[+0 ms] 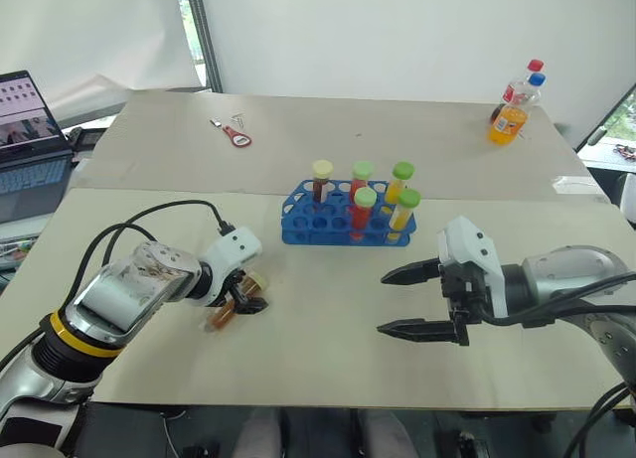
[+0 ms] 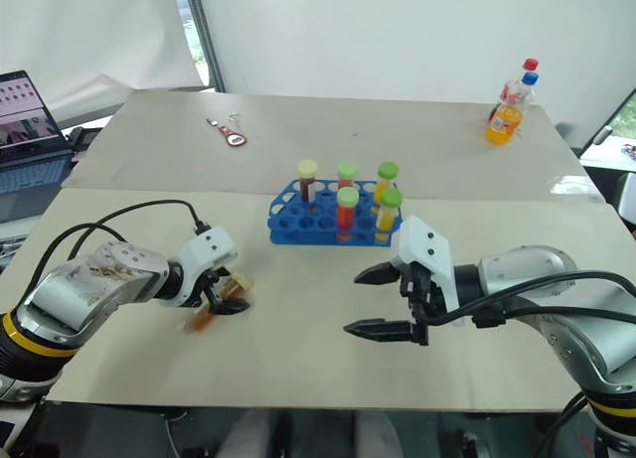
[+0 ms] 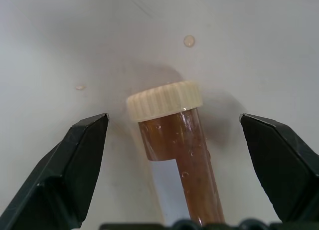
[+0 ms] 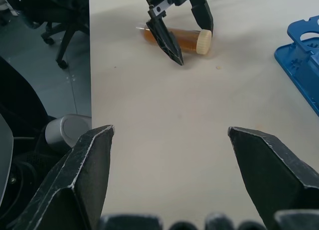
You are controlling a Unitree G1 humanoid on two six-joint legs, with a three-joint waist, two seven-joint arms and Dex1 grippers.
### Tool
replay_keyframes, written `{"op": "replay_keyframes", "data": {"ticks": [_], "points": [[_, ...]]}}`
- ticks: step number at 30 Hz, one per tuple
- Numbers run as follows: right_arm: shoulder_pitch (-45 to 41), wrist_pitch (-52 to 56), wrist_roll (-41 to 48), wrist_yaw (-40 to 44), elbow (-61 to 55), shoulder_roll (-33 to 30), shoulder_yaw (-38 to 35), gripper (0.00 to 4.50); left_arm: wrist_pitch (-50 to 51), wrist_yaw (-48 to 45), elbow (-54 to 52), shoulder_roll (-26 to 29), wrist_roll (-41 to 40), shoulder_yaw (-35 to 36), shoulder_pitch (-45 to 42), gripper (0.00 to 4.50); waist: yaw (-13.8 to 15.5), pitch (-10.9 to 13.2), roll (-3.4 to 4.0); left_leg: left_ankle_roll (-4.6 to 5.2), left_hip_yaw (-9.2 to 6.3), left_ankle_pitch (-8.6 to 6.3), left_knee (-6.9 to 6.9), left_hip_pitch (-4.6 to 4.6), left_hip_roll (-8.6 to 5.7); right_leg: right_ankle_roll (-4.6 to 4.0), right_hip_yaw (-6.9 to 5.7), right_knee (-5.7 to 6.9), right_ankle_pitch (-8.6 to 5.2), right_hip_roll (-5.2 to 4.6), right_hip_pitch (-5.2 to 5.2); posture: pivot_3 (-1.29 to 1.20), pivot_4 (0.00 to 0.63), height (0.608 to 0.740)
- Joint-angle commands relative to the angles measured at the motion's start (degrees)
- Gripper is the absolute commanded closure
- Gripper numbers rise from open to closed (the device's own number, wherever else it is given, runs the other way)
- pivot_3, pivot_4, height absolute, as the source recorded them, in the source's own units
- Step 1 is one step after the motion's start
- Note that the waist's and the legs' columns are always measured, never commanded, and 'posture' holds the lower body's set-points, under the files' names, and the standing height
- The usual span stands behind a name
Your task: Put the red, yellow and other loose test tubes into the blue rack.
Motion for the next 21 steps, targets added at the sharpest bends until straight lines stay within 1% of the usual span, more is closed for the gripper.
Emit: {"op": "replay_keyframes", "data": {"ticks": [1,4,5,6,10,13,15,17,19,21], "points": [[-0.9,1.7,3.9,-1.0,-1.6,-0.8,-3.2,0.41,0.3,-2.1,-1.6,1.9,0.2,-1.5,-1.0,1.76,0.0,0.0,0.00,0.00,0.00,0.00,0.00,0.00,0.00,0.00,0.00,0.00,0.00,0.00,0.00,0.00,0.150,0.733],[-1.1,2.4,5.5,-2.3,-2.0,-0.8,-3.9,0.41,-1.1,-3.7,-2.1,3.8,0.8,-3.0,-0.7,3.16,0.0,0.0,0.00,0.00,0.00,0.00,0.00,0.01,0.00,0.00,0.01,0.00,0.00,-0.01,0.01,0.00,0.150,0.733],[-0.7,2.5,5.9,-2.7,-2.2,-0.7,-4.3,0.41,-1.6,-4.2,-2.4,4.3,1.0,-3.3,-0.4,3.51,0.0,0.0,0.00,0.00,-0.01,0.00,0.00,0.01,0.00,0.00,0.01,0.00,0.00,-0.01,0.01,0.00,0.150,0.733],[-0.5,2.7,6.4,-3.2,-2.3,-0.6,-4.6,0.41,-2.2,-4.5,-2.6,4.7,1.1,-3.4,-0.1,3.58,0.0,0.0,0.00,0.00,0.00,0.00,0.00,0.01,0.00,0.00,0.01,0.00,0.00,-0.01,0.01,0.00,0.150,0.733],[1.9,1.5,6.7,-3.3,-2.2,-1.4,-6.3,0.41,-6.0,-6.6,-2.4,6.0,2.0,-3.1,-0.2,3.58,0.0,0.0,0.00,0.00,0.01,0.00,0.01,0.00,0.00,0.00,0.01,0.00,0.00,-0.02,0.01,0.00,0.150,0.733],[6.3,-1.6,3.9,-1.9,-2.0,-2.2,-7.9,0.41,-10.9,-8.5,-1.4,6.0,2.9,-2.0,-1.1,3.58,0.4,0.0,-0.01,0.00,0.01,0.00,0.01,-0.02,-0.01,0.00,0.00,-0.01,0.00,-0.02,0.01,0.00,0.150,0.733],[9.1,-5.7,0.7,-1.5,-1.8,-2.1,-9.6,0.41,-19.9,-10.5,2.6,1.3,0.8,3.7,-3.3,3.58,0.8,0.0,-0.01,0.00,0.03,0.00,0.03,-0.04,-0.02,0.01,0.00,-0.02,0.00,-0.02,0.01,0.00,0.150,0.733],[11.6,-9.9,-1.8,-1.6,-1.9,-0.9,-12.0,0.41,-24.5,-12.0,7.4,-4.9,-3.0,9.1,-7.6,3.58,1.4,0.0,-0.04,0.00,0.04,0.01,0.16,-0.08,-0.05,0.01,-0.03,0.02,-0.01,-0.04,0.03,0.00,0.150,0.733],[14.1,-13.1,-3.6,-2.1,-2.5,0.4,-14.0,0.41,-27.9,-11.9,11.3,-10.1,-4.1,11.4,-10.8,3.58,1.6,0.1,-0.12,0.01,-0.09,0.01,0.45,-0.26,-0.05,0.04,-0.13,0.05,0.01,-0.01,0.04,0.00,0.150,0.733],[13.9,-12.9,-3.4,-3.7,-3.0,0.6,-14.4,0.41,-32.0,-10.3,15.7,-15.3,-3.4,12.7,-13.2,3.58,1.3,0.0,-0.06,0.03,-0.08,0.00,0.49,-0.26,-0.08,0.11,-0.10,-0.01,0.05,-0.02,0.12,0.00,0.150,0.733]]}}
